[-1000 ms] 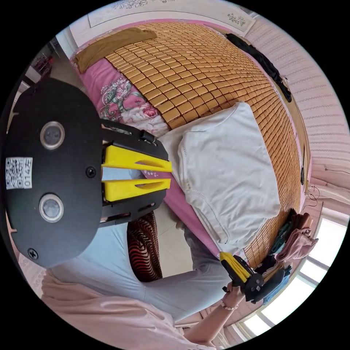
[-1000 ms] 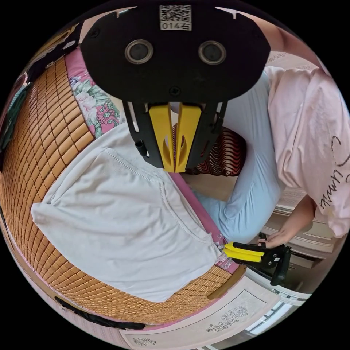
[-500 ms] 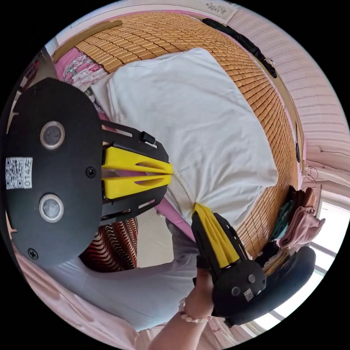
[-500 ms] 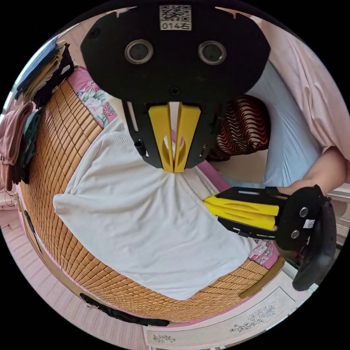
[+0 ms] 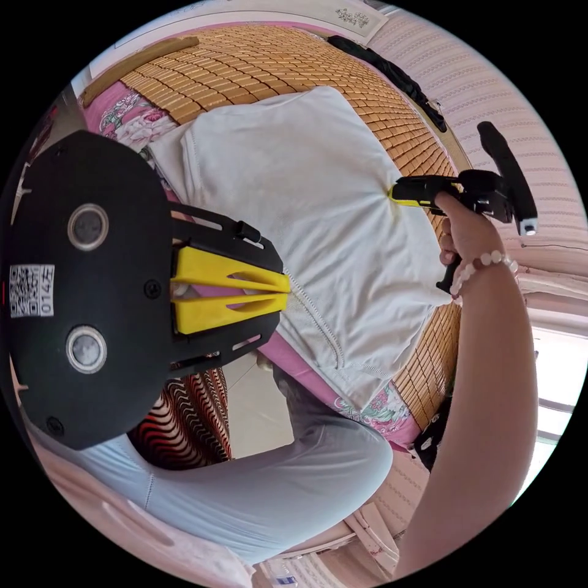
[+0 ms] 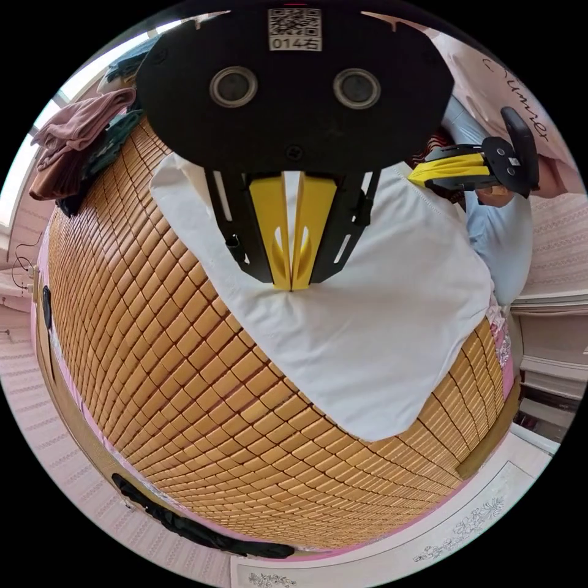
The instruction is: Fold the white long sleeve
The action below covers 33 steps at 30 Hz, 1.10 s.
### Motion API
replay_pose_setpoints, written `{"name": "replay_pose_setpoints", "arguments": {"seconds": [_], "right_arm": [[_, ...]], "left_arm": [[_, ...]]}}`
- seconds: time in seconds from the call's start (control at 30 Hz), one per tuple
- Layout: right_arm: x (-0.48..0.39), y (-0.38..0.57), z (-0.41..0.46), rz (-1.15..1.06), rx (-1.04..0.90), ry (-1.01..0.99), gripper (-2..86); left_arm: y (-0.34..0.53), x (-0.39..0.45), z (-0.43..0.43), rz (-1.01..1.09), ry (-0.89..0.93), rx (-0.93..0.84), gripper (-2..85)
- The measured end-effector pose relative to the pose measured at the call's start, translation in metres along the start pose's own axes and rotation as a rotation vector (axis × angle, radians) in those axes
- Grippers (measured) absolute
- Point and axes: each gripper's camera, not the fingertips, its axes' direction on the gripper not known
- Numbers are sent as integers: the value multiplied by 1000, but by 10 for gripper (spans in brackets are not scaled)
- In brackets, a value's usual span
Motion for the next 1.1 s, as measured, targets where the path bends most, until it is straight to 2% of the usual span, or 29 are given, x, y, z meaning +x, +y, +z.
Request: {"name": "replay_pose_setpoints", "arguments": {"seconds": [0.13,0.2,0.33,0.4,0.5,0.63,0.73,0.83,0.97,1.1], "right_arm": [[19,-23,-27,-7,-2,42,-4],[31,-36,-11,-1,-86,39,-4],[56,-29,-32,32,-21,-44,-2],[69,0,-61,63,85,-62,1],[87,84,-106,152,213,-107,12],[105,218,-100,353,127,-235,112],[104,289,-75,474,18,-342,125],[112,318,-59,540,-21,-400,110],[130,335,-74,550,14,-337,28],[155,360,-112,551,180,-558,19]], "left_arm": [[11,2,4,6,4,-1,-10],[16,5,5,12,-7,1,-9],[31,11,9,32,-29,28,-5],[38,11,5,32,-35,51,4],[48,14,-13,58,59,139,47],[44,21,-21,27,172,272,124],[27,37,-7,90,204,266,145],[11,55,8,134,225,260,159],[-12,85,33,217,237,152,169],[-28,104,43,278,161,118,171]]}}
